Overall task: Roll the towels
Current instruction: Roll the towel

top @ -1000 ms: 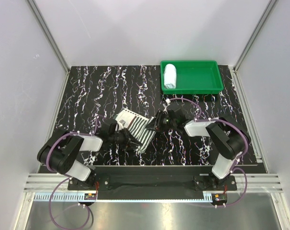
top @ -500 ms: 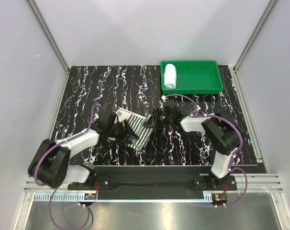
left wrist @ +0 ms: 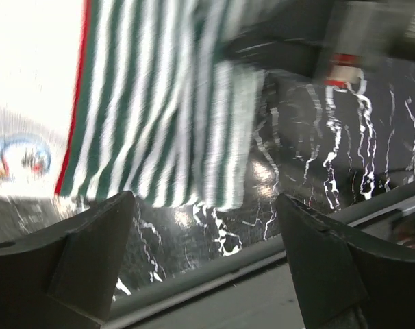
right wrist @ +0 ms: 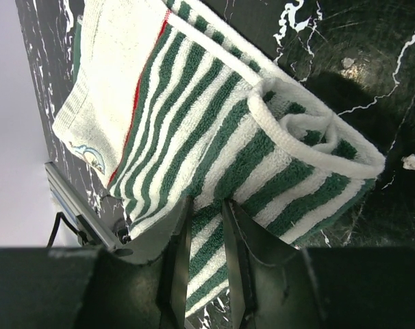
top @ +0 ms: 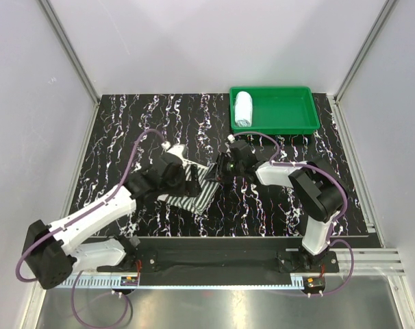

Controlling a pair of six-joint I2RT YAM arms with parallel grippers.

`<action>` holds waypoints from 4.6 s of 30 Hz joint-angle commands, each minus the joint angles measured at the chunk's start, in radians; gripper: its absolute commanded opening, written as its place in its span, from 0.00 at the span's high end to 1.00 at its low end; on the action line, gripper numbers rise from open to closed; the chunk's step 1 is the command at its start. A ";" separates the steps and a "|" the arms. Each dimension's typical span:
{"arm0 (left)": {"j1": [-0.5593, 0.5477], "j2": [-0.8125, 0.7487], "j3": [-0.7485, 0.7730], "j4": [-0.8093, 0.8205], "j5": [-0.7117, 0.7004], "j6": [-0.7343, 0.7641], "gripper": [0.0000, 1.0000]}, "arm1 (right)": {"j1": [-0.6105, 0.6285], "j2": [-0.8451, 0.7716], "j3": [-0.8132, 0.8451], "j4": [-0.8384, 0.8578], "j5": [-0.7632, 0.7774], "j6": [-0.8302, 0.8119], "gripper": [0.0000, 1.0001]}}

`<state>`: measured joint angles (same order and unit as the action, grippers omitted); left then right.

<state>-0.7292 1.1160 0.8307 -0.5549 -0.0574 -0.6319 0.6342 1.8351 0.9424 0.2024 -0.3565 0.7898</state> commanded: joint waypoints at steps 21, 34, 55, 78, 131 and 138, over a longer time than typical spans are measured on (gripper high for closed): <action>-0.398 0.424 0.174 0.095 -0.483 0.239 0.12 | 0.033 0.065 0.068 -0.120 0.048 -0.069 0.68; -0.398 0.455 0.001 0.188 -0.415 0.158 0.12 | 0.033 0.067 0.087 -0.141 0.047 -0.073 0.68; -0.395 0.524 -0.082 0.236 -0.417 0.021 0.97 | 0.025 0.004 0.119 -0.277 0.079 -0.113 0.68; -0.219 0.130 -0.485 0.832 0.194 -0.265 1.00 | -0.232 -0.517 0.078 -0.589 0.087 -0.147 0.15; 0.146 0.676 -0.907 2.213 0.683 -0.793 0.74 | 0.145 -0.123 -0.229 0.086 0.165 0.123 0.74; 0.146 0.700 -0.903 2.218 0.692 -0.769 0.38 | 0.145 -0.192 -0.117 -0.292 0.225 -0.012 0.79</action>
<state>-0.5831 1.7908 0.0658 1.3766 0.6331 -1.4471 0.7792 1.6882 0.7753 0.1463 -0.2264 0.8749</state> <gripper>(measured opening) 0.600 0.324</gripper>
